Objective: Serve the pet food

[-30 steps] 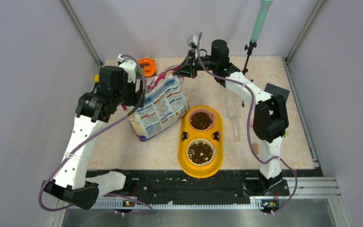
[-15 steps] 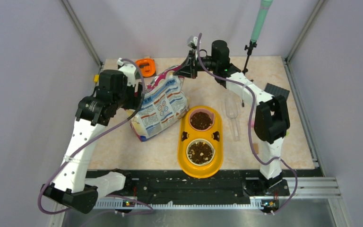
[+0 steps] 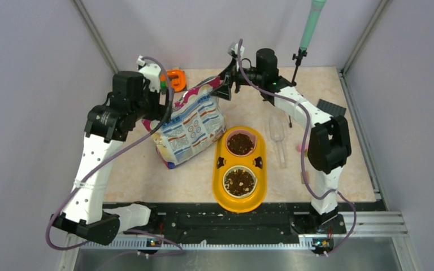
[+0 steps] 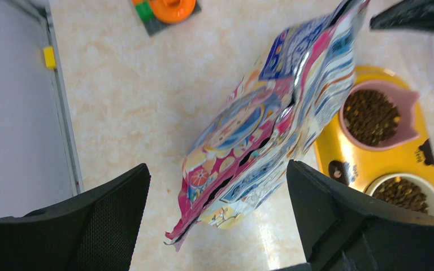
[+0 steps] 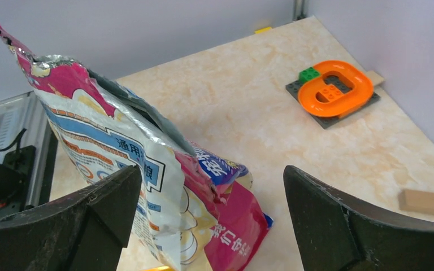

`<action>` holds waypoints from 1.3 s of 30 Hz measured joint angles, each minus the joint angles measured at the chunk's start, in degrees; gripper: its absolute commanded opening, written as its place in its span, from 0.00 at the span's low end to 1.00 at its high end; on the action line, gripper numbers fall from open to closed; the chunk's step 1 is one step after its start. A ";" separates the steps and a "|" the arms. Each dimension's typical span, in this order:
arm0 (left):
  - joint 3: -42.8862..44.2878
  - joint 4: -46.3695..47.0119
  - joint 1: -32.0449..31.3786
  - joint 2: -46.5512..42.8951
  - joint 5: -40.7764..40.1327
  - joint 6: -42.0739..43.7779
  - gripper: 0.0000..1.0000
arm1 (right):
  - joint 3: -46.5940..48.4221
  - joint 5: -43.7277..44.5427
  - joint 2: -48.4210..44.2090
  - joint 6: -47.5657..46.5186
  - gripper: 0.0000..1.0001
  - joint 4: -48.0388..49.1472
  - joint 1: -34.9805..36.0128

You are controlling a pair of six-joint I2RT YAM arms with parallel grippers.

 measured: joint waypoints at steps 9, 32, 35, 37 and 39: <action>5.18 4.22 0.00 -2.32 -1.44 -0.39 0.98 | -9.57 17.44 -19.37 -7.34 0.98 -6.05 -0.81; 21.84 -1.36 8.94 21.92 -10.16 -26.56 0.98 | -30.95 79.49 -49.09 4.50 0.99 -18.21 -1.62; 19.10 -0.55 8.96 20.90 -8.87 -26.64 0.98 | -31.61 81.09 -49.09 5.49 0.99 -19.67 -1.62; 17.86 0.11 8.96 20.44 -8.44 -26.69 0.98 | -31.89 81.66 -49.09 6.10 0.99 -20.20 -1.68; 16.52 1.22 8.96 19.85 -7.85 -26.62 0.98 | -31.91 81.74 -49.07 6.54 0.99 -20.46 -1.73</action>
